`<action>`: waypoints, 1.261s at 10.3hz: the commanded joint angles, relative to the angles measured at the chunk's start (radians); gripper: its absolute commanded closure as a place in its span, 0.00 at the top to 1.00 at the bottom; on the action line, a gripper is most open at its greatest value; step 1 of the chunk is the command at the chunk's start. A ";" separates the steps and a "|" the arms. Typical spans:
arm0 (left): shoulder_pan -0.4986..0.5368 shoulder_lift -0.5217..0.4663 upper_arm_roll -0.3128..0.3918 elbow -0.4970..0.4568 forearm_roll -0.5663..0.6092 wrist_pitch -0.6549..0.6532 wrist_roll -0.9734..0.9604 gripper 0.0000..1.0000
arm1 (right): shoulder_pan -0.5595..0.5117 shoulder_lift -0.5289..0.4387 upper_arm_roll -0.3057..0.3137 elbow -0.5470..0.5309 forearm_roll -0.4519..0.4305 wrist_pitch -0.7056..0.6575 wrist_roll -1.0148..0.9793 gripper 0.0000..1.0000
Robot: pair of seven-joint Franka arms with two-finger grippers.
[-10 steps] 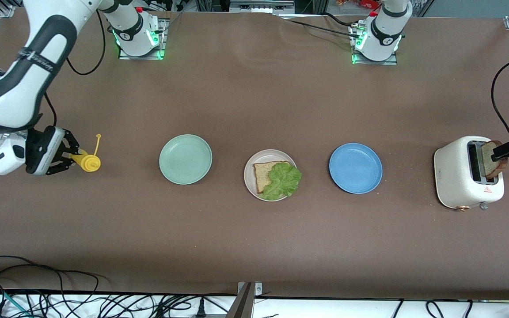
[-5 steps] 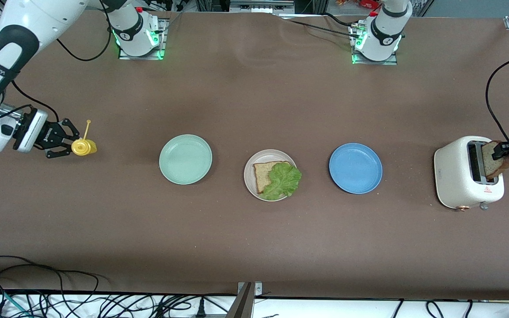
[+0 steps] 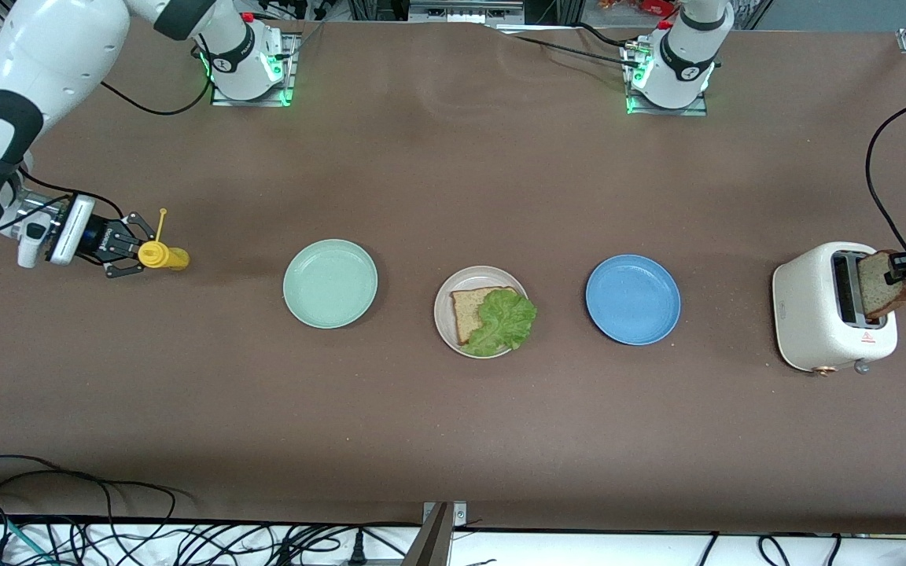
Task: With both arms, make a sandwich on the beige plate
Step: 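Set the mustard bottle down while the left gripper grasps the toaster bread, then lift the toast from the toaster with the left gripper toward the beige plate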
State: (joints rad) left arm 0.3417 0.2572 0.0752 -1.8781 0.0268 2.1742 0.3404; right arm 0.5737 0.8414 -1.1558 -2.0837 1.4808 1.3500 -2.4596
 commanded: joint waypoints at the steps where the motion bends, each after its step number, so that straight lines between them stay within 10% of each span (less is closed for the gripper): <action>1: -0.003 -0.015 -0.005 0.051 -0.013 -0.065 0.006 0.00 | -0.098 -0.027 0.080 0.004 0.021 -0.022 -0.085 0.00; 9: -0.159 0.025 -0.003 0.488 -0.069 -0.607 -0.009 0.00 | -0.271 0.025 0.261 0.039 0.070 -0.012 -0.196 0.00; 13: -0.265 0.048 -0.005 0.505 -0.362 -0.714 -0.197 0.00 | -0.276 0.036 0.263 0.050 0.072 -0.012 -0.199 0.29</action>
State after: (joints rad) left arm 0.1155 0.2667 0.0618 -1.4086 -0.2571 1.4945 0.1945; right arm 0.3177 0.8698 -0.9028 -2.0551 1.5369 1.3508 -2.6412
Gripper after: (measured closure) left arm 0.907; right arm 0.824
